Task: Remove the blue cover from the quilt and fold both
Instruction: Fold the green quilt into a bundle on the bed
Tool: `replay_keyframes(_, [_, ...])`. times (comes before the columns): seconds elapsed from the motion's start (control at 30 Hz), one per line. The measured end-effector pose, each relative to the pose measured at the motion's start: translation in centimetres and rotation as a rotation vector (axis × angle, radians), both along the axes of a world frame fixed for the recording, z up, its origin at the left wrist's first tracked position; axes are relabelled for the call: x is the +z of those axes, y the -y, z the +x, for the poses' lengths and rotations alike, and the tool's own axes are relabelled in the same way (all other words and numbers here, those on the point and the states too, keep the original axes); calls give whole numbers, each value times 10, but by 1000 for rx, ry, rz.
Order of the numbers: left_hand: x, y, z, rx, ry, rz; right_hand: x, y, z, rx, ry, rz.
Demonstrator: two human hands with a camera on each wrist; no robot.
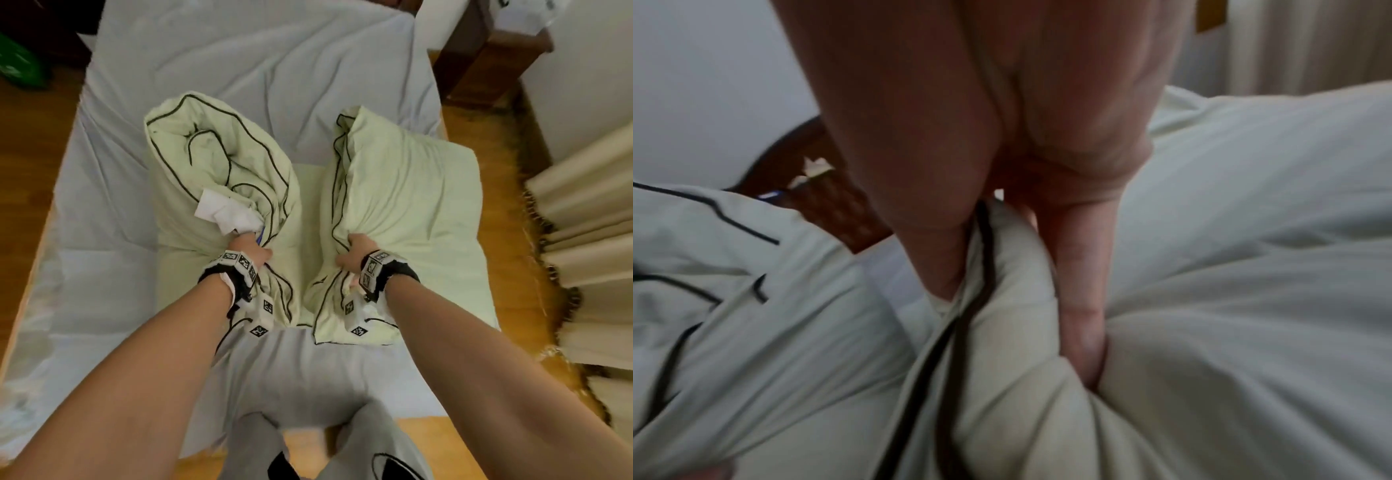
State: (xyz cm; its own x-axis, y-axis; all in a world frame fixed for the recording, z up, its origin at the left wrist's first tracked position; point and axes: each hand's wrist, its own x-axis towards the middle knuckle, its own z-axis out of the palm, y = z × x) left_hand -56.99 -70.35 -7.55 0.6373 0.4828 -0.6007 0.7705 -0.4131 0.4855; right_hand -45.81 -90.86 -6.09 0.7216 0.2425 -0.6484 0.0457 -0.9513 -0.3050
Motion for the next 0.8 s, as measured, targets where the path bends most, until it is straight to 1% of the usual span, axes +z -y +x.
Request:
replay_keyframes(0.07, [23, -33, -21, 21, 29, 12, -4, -35, -28, 79, -26, 15])
replay_keyframes(0.13, [41, -72, -46, 47, 42, 29, -23, -60, -55, 133, -60, 3])
replay_keyframes(0.2, [50, -109, -70, 95, 62, 51, -45, -75, -78, 173, -91, -21])
replay_keyframes(0.3, [49, -141, -96, 129, 86, 54, -67, -77, -97, 97, -206, 39])
replay_keyframes(0.4, [47, -130, -103, 122, 70, -4, -61, -62, -101, 45, -237, 129])
replay_keyframes(0.5, [56, -101, -91, 138, 100, -85, -34, -33, -93, 14, -230, 255])
replay_keyframes(0.53, [59, -93, -86, 144, 111, -105, -22, -22, -91, 24, -189, 264])
replay_keyframes(0.57, [62, -85, -82, 144, 121, -121, -11, -11, -89, 54, -109, 228])
replay_keyframes(0.63, [70, -72, -75, 136, 122, -118, 9, 14, -87, 111, 115, 88])
replay_keyframes(0.67, [79, -65, -74, 136, 122, -103, 16, 26, -88, 112, 192, 26])
replay_keyframes(0.7, [86, -59, -72, 147, 131, -82, 18, 38, -90, 107, 214, -10])
replay_keyframes(0.73, [94, -53, -71, 159, 139, -58, 18, 49, -93, 111, 179, -14])
replay_keyframes(0.8, [118, -38, -66, 170, 163, -27, 7, 65, -100, 132, 4, 72])
